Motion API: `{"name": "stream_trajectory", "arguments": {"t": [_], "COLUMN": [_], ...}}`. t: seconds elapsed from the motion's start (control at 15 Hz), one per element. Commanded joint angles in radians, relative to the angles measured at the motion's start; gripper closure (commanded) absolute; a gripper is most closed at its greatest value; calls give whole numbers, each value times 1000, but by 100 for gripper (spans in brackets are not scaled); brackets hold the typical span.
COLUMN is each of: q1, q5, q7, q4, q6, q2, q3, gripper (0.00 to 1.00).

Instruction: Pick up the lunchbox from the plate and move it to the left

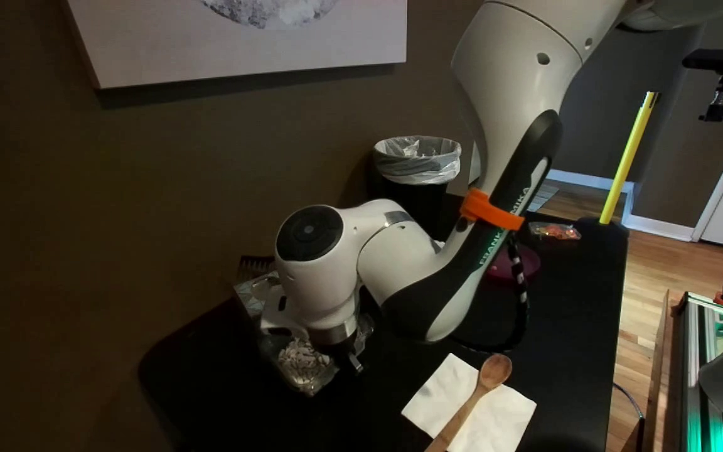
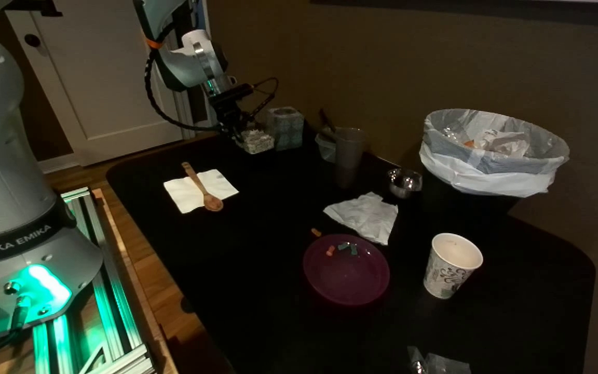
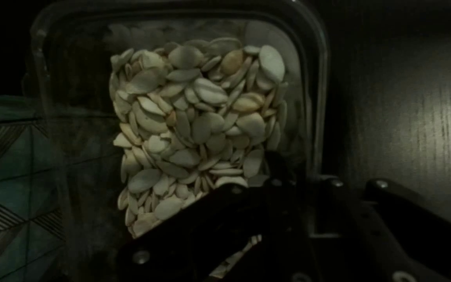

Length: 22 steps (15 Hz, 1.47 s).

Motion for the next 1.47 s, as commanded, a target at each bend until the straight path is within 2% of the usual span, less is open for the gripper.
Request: {"name": "stream_trajectory", "arguments": {"t": [0.0,0.27,0.47,0.67,0.93,1.0,1.07,1.27,1.33,1.4], "q1": [-25,-35,-60,-46,44,11,19,19,35,63], "q5": [-3,17,64,58,25,59,59,61,63,65], "q7": [-76,-82,-153,-228,-5,-100,-90,-93,-52,16], "q4": [-18,-80,-115,-135,-108,-98,-96,-96,-74,-45], "q6": [-14,52,120,141,195,165,169,169,177,186], "q2": [1,-39,-48,-59,-73,-49,-51,-48,-29,-14], "q3": [51,112,190,226,155,188,183,183,173,155], "gripper": [99,99,99,99,99,99,94,94,99,99]}}
